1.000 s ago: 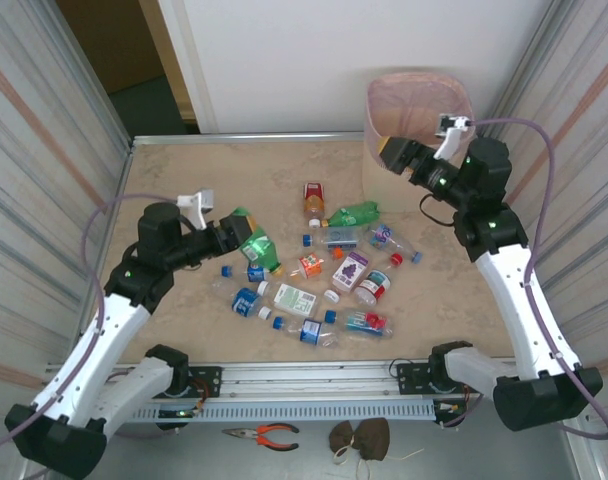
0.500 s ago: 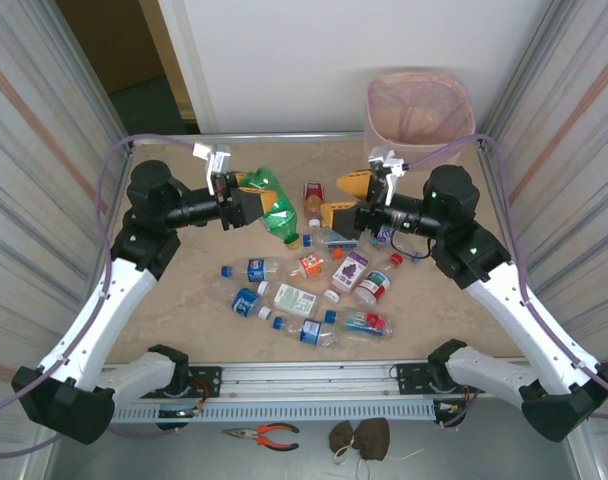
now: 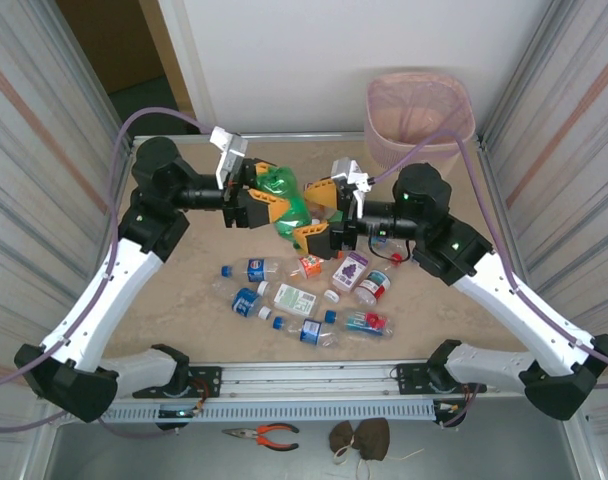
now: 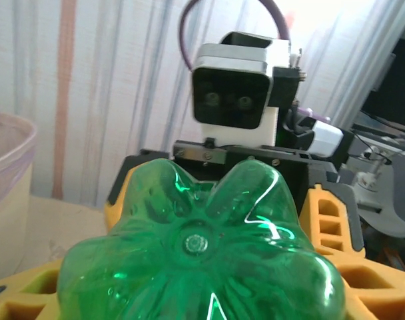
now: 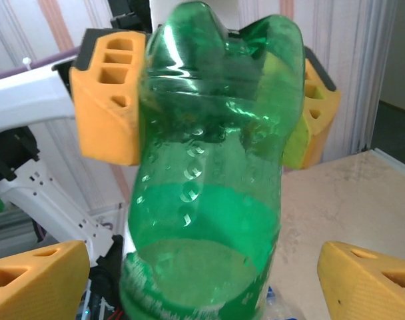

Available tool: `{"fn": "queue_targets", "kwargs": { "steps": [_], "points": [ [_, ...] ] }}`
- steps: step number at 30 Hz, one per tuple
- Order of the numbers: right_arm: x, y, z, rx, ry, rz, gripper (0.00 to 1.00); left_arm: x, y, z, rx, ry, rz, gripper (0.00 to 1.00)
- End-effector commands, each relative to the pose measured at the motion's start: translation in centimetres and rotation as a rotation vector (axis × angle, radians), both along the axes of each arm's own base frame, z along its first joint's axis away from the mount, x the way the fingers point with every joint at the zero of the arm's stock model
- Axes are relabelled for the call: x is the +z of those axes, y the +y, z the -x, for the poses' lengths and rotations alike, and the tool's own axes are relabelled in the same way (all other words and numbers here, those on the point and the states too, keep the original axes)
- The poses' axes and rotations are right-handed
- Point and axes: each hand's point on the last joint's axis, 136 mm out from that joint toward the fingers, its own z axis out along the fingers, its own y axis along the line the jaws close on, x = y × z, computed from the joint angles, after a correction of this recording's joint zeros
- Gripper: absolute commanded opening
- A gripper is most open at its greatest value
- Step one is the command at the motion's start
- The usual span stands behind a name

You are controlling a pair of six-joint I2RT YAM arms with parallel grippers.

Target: Put the plastic bottles in the bin

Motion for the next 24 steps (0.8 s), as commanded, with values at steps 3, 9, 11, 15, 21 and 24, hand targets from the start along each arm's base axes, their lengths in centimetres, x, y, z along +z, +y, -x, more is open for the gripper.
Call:
{"fn": "queue_targets", "kwargs": {
  "steps": [3,9,11,15,21,24],
  "points": [
    [1.1,0.7,1.0,0.056,-0.041,0.006,0.85,1.4,-0.1,2.3,-0.102,-0.112,0.003,0.47],
    [1.3,1.2,1.0,0.062,-0.035,0.003,0.80,1.5,-0.3,2.5,-0.122,-0.125,-0.006,0.46],
    [1.6,1.3,1.2,0.070,-0.035,-0.003,0.79,1.4,-0.4,2.5,-0.123,-0.125,-0.008,0.46],
    [1.8,1.6,1.3,0.085,-0.033,-0.003,0.76,1.3,-0.4,2.3,-0.116,-0.123,-0.012,0.46],
    [2.0,1.9,1.3,0.088,-0.027,-0.001,0.69,1.2,-0.5,2.1,-0.107,-0.120,-0.018,0.46],
    [1.9,1.9,1.1,0.082,-0.022,0.004,0.65,1.3,-0.5,2.1,-0.103,-0.122,-0.017,0.47]
  ]
}}
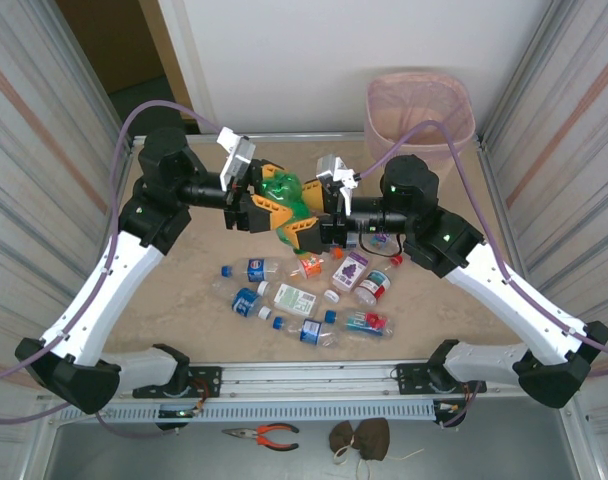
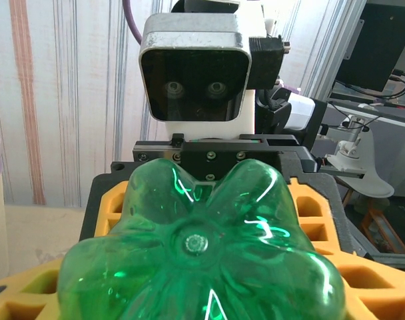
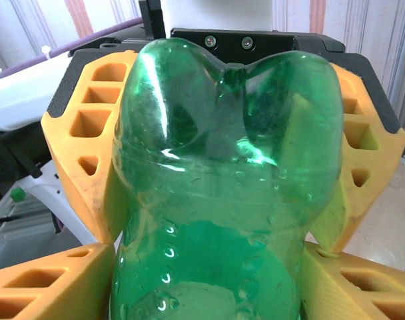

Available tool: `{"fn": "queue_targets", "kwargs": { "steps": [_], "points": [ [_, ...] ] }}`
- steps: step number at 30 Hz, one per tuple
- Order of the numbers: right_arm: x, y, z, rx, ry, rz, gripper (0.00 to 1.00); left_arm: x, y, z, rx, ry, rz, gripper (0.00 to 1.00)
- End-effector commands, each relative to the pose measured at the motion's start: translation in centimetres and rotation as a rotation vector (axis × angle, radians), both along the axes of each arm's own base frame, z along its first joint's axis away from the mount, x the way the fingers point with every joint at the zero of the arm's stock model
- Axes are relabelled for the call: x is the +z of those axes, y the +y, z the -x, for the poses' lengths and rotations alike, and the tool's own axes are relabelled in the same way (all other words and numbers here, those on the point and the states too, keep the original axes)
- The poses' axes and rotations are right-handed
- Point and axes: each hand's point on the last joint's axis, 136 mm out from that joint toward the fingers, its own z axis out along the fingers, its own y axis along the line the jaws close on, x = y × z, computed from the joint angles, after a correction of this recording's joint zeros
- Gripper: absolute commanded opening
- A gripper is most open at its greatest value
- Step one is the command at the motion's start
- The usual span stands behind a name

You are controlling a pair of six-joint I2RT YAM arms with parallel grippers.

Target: Put the plastic bottles in the bin

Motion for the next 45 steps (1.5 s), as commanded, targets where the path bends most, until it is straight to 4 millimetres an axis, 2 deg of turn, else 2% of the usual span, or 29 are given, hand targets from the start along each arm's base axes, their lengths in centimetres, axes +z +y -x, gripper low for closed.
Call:
{"fn": "queue_targets", "kwargs": {
  "steps": [1,9,13,15,19,22,25,33,36,40,45],
  "points": [
    [1.0,0.1,0.4,0.018,-0.017,-0.008,0.63,1.2,0.1,0.8,-0.017,-0.050,0.019,0.47],
    [1.1,-0.2,0.2,-0.012,-0.009,-0.011,0.55,1.5,0.4,0.5,0.042,-0.071,0.027,0.57],
    [1.2,-0.6,-0.4,-0.059,-0.013,-0.008,0.53,1.7,0.7,0.3,0.104,-0.091,0.037,0.69],
    [1.2,-0.9,-0.9,-0.092,-0.015,-0.007,0.53,1.8,1.1,0.0,0.162,-0.107,0.044,0.74],
    [1.3,-2.1,-2.8,-0.187,0.004,-0.012,0.53,1.5,2.0,-0.5,0.266,-0.129,0.050,0.76],
    [1.7,-3.8,-5.3,-0.301,0.041,-0.033,0.53,1.3,2.6,-0.8,0.327,-0.136,0.056,0.76],
    [2.1,-6.1,-8.6,-0.466,0.105,-0.075,0.51,0.9,2.9,-1.2,0.369,-0.126,0.059,0.76],
    [2.4,-13.7,-17.4,-0.889,0.306,-0.210,0.45,-0.1,3.1,-1.9,0.403,-0.086,0.055,0.74],
    [1.8,-16.8,-20.4,-1.042,0.381,-0.270,0.41,-0.3,3.0,-2.0,0.408,-0.077,0.057,0.73],
    [1.8,-20.2,-23.3,-1.188,0.425,-0.372,0.43,-0.8,3.1,-2.2,0.418,-0.069,0.055,0.73],
    [0.3,-24.3,-26.7,-1.437,0.571,-0.490,0.47,-1.2,3.2,-2.2,0.424,-0.066,0.057,0.72]
  ]
}}
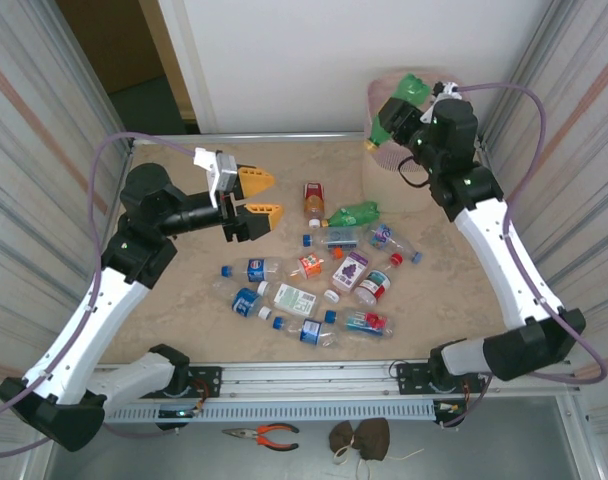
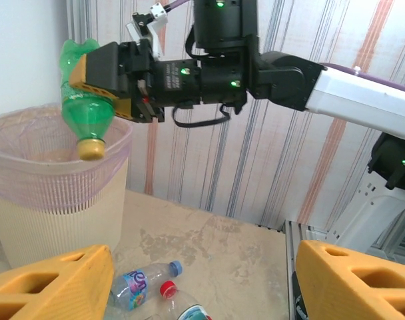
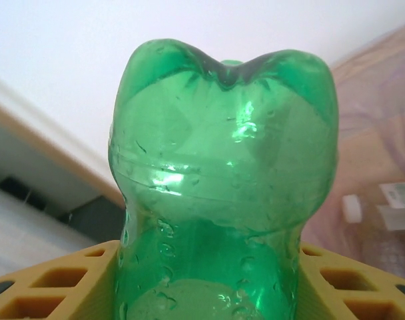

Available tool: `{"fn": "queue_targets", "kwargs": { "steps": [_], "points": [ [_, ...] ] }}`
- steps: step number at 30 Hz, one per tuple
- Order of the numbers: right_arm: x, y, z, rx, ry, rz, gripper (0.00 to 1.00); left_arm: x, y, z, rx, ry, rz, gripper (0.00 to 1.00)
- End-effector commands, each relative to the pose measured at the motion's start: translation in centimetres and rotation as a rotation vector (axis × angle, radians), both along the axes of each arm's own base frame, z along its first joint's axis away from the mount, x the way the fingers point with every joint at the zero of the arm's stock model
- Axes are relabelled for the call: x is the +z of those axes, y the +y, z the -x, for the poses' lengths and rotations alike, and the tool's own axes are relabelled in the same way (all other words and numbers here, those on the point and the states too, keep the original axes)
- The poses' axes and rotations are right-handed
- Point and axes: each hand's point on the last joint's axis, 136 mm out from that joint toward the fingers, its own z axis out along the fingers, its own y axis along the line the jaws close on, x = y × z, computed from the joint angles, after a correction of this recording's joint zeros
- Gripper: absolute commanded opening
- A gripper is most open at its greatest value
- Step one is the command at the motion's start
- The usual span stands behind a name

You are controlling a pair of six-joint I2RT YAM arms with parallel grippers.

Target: Put the plastic bottles in the bin

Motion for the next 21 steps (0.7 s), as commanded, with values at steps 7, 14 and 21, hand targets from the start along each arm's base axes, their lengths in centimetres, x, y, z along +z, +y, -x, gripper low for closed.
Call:
{"fn": "queue_targets", "kwargs": {
  "steps": [7,14,21],
  "points": [
    [-0.7,-6.2,-4.4,-0.460,0.163,-0.266,0.50,0.1,0.7,0.0,0.037,-0.026,0.020,0.72],
    [-4.4,-8.0,-7.2,-0.625,0.306,-0.379,0.54,-0.7,1.0,-0.3,0.055,-0.013,0.022,0.71],
    [-8.5,-8.4,-9.3,-0.716,0.421,-0.471,0.53,-1.2,1.1,-0.6,0.068,-0.005,0.018,0.71]
  ]
}}
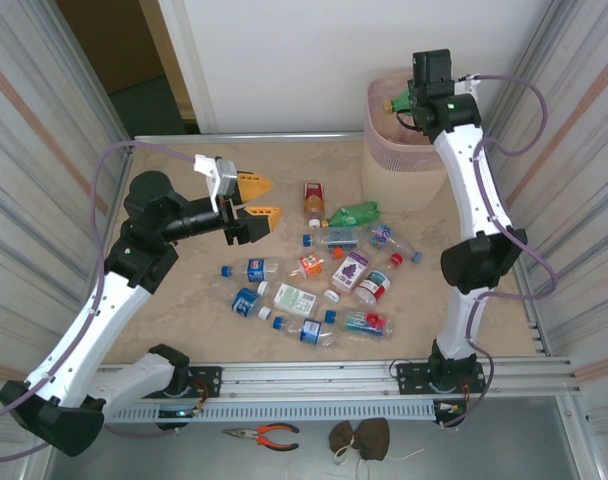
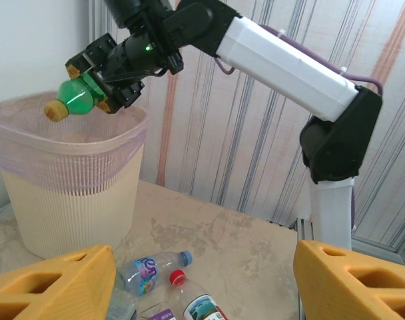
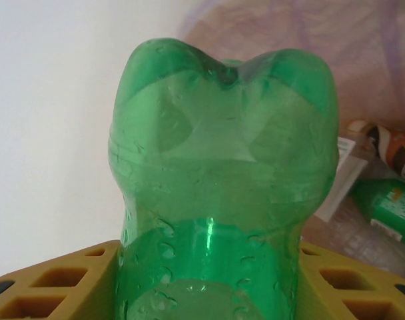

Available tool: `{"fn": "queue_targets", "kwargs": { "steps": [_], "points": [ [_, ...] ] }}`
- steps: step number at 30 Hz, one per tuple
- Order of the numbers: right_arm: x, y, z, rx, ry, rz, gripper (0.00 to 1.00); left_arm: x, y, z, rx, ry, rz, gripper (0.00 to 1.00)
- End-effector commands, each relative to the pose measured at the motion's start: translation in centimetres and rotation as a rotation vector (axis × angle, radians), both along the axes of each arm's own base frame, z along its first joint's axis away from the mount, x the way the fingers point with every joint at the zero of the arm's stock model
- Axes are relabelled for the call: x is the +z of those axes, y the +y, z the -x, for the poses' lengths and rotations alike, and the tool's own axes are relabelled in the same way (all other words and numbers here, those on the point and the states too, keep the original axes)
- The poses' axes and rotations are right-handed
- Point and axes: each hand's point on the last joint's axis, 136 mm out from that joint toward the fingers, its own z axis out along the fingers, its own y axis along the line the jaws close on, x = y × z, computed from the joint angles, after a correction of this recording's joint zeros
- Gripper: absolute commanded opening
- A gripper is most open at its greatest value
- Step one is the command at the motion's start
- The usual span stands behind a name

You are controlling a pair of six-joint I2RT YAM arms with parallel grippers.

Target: Put the plastic bottles in the bin

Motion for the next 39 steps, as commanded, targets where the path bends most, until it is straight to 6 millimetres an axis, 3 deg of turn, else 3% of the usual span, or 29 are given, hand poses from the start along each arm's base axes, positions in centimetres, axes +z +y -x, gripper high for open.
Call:
{"fn": "queue_targets", "kwargs": {
  "steps": [1,13,21,29,39],
  "points": [
    [-2.5,-0.7,0.2,-0.092,0.076,-0.071,0.53,0.7,0.6,0.0,0.024,-0.031,0.025,0.71],
    [-10.9,-0.5,-1.6,-0.163,0.262,-0.202,0.53,-0.8,1.0,-1.0,0.067,-0.001,0.024,0.70],
    [-14.4,-1.0,-1.8,-0.200,0.340,-0.245,0.58,-1.3,1.3,-1.3,0.092,0.009,0.022,0.70],
    [-15.3,-0.9,-1.6,-0.213,0.370,-0.281,0.74,-1.3,1.6,-1.8,0.120,0.018,0.024,0.70],
    [-12.1,-1.7,-0.5,-0.223,0.325,-0.290,0.81,-1.5,2.0,-2.1,0.151,0.045,0.021,0.70]
  ]
}}
